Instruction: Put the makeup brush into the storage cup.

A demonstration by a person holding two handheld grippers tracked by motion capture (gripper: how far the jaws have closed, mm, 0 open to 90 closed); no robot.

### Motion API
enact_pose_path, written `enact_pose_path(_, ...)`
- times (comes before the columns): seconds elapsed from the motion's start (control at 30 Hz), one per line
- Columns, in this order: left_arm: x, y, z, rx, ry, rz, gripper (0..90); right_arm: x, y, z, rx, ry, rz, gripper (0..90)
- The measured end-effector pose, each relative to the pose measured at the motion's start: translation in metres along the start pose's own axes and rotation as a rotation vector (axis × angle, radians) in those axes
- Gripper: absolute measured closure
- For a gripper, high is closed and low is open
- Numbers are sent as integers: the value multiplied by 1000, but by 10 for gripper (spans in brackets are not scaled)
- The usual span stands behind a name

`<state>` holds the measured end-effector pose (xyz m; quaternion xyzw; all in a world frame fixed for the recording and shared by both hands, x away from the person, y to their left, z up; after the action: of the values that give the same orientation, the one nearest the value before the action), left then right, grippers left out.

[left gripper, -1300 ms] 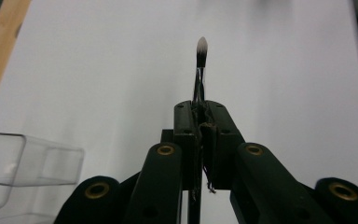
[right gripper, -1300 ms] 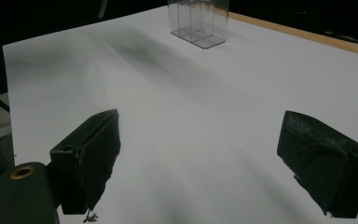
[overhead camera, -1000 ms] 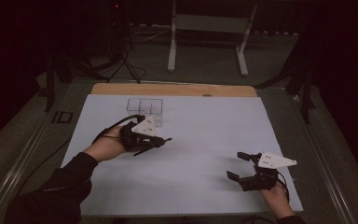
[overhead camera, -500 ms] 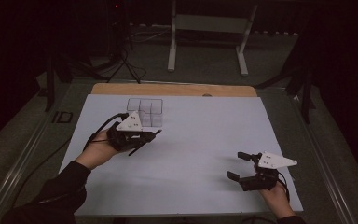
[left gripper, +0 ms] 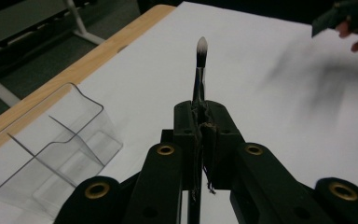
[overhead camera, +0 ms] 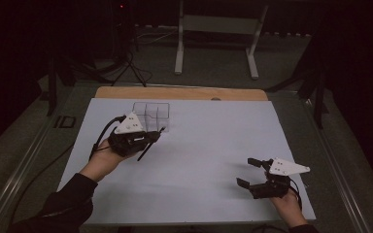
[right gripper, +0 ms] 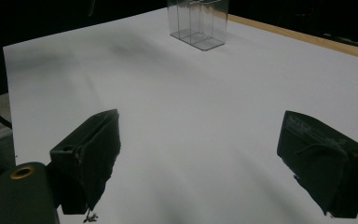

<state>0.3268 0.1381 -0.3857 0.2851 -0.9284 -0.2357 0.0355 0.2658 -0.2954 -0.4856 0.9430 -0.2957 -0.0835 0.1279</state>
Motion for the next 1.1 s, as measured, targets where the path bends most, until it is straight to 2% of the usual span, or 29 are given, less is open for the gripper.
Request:
enact_pose_path(0.13,1,1,-2,22,18,-13,854,0,0,0,3,1,0,132)
enact_pose_path(0.17,0,2,-4,43,49,-26,854,0,0,0,2,2,-1,132)
enact_pose_path(0.27,-2,4,-5,83,82,-66,854,0,0,0,4,-3,-3,132)
enact_pose_path(0.37,-4,5,-6,121,104,-101,854,0,1,0,7,-3,-2,132)
enact_pose_path(0.6,-6,7,-3,172,154,-141,854,0,1,-1,13,-8,-4,132)
enact_pose_path(0.77,-6,10,-1,248,184,-192,854,0,1,-1,13,-7,-6,131)
enact_pose_path(0.9,-6,13,-3,299,186,-231,854,0,0,-1,12,-4,-8,132)
enact_pose_path(0.97,-8,13,-5,315,195,-238,853,0,0,0,9,-6,-8,132)
enact_pose_path(1.1,-14,11,-7,316,210,-255,854,-1,0,-1,8,-3,-10,132)
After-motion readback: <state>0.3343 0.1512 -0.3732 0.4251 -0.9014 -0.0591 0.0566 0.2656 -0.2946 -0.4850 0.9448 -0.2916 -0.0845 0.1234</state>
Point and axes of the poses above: each handheld gripper's, and its own axes: y roughly backward along the jaws, z roughly out of its underside, x roughly to its right, the point moved 1 cm from there along -y, roughly forward along the jaws, and after that the axes turned 6 degrees about x, right-handed, at the moved point
